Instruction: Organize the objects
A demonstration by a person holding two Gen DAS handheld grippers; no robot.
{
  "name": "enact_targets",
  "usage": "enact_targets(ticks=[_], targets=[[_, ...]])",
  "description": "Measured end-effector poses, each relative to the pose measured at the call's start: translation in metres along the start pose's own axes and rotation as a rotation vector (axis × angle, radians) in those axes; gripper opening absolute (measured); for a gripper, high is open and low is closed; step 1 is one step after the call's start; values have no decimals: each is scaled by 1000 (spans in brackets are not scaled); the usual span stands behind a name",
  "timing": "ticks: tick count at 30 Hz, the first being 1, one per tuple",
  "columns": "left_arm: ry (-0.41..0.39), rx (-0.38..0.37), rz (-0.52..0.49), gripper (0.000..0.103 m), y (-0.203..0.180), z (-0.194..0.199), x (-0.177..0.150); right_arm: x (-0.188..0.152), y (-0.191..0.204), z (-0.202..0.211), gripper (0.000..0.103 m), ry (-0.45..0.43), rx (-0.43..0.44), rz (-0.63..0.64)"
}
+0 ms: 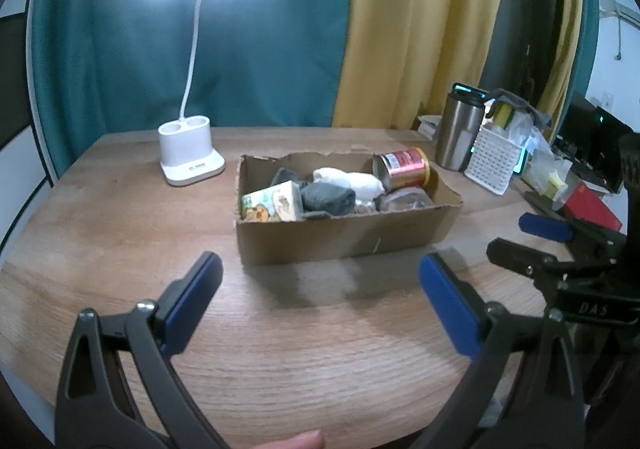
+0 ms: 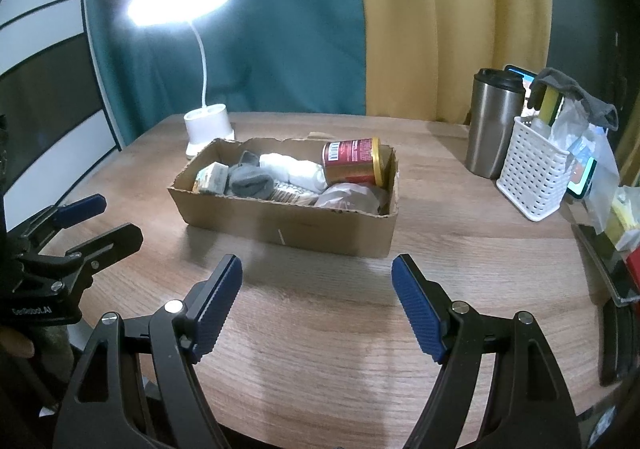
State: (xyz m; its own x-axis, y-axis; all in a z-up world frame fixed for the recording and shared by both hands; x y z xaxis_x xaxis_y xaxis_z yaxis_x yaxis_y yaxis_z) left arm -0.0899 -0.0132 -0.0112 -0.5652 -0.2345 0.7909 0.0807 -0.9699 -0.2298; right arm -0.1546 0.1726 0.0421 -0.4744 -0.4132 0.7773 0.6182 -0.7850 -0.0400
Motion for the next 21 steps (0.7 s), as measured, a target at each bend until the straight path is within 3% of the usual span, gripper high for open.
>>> enact_targets(ticks=[21], targets=[[-4,14,-10,100,4,-1,6,2,-1,-6,80,13,-5,1]])
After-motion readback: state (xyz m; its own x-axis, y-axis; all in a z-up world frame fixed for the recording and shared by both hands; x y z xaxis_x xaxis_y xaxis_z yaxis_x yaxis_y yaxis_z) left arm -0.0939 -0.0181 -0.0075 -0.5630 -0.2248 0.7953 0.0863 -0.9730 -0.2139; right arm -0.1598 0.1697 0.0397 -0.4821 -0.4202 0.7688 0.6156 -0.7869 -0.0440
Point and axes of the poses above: each gripper's, at about its wrist camera, not at the fingertips, and z roughly against the way its jaws point, y to its left, x to its top, the point moved 6 cm from there along -z, roughly the way its jaws point, and after that the axes turned 8 degrees about z, right-handed, at the moved point
